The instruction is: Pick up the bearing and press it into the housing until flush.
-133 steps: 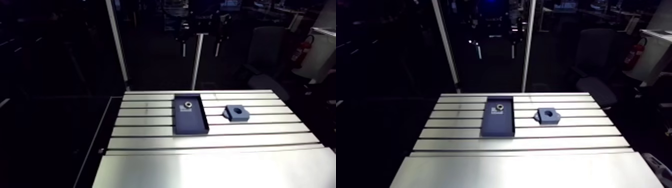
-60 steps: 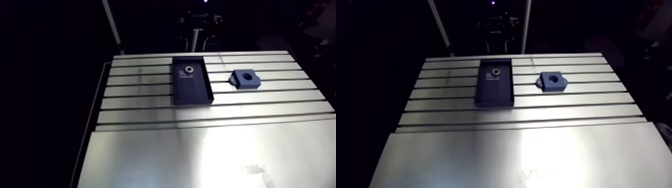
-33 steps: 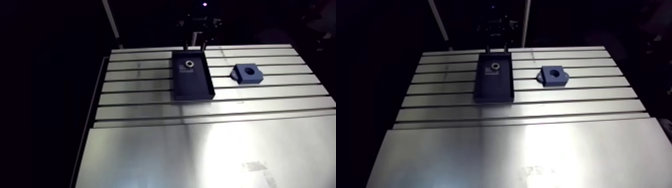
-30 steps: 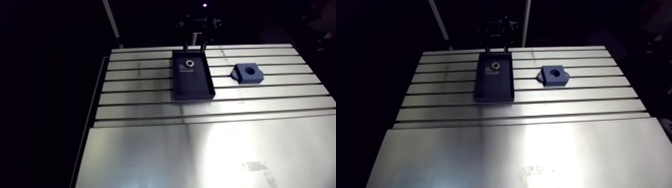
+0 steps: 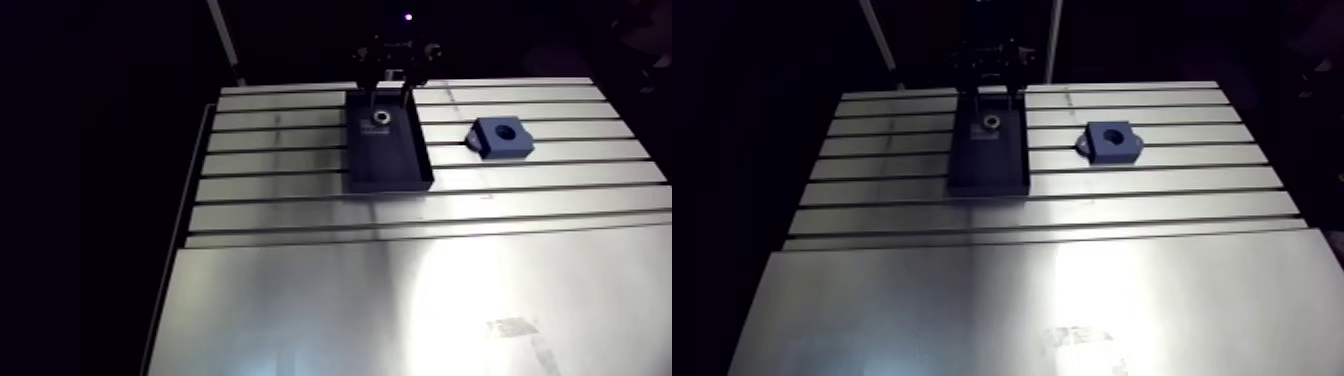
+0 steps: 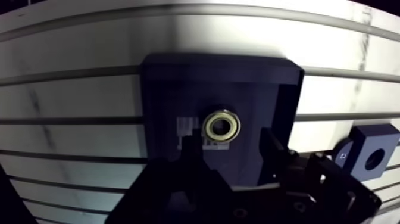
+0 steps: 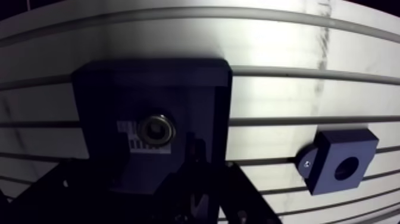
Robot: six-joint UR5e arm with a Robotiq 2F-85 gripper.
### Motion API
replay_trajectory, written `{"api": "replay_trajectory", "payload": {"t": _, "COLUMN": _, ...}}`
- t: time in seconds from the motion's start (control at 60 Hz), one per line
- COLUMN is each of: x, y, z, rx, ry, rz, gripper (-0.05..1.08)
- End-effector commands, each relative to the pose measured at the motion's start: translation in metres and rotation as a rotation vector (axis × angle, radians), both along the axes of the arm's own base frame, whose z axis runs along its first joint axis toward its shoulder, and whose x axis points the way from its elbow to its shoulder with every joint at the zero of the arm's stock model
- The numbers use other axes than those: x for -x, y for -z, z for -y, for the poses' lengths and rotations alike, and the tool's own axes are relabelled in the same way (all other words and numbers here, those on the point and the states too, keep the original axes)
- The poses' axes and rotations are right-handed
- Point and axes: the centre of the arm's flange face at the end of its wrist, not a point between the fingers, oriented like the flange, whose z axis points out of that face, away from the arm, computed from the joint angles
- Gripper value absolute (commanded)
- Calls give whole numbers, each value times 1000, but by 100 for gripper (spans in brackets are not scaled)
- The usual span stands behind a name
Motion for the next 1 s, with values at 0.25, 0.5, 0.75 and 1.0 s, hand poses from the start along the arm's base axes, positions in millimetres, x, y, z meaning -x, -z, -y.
{"api": "replay_trajectory", "payload": {"t": 0.25, "x": -2, "y": 11, "z": 0, "rx": 1, "ry": -3, "rz": 9, "gripper": 40}}
{"api": "replay_trajectory", "payload": {"t": 0.5, "x": -3, "y": 13, "z": 0, "rx": 0, "ry": 0, "rz": 2, "gripper": 40}}
{"api": "replay_trajectory", "payload": {"t": 0.75, "x": -3, "y": 17, "z": 1, "rx": 0, "ry": -5, "rz": -2, "gripper": 40}}
{"api": "replay_trajectory", "payload": {"t": 1.0, "x": -3, "y": 18, "z": 0, "rx": 0, "ry": -1, "rz": -1, "gripper": 40}}
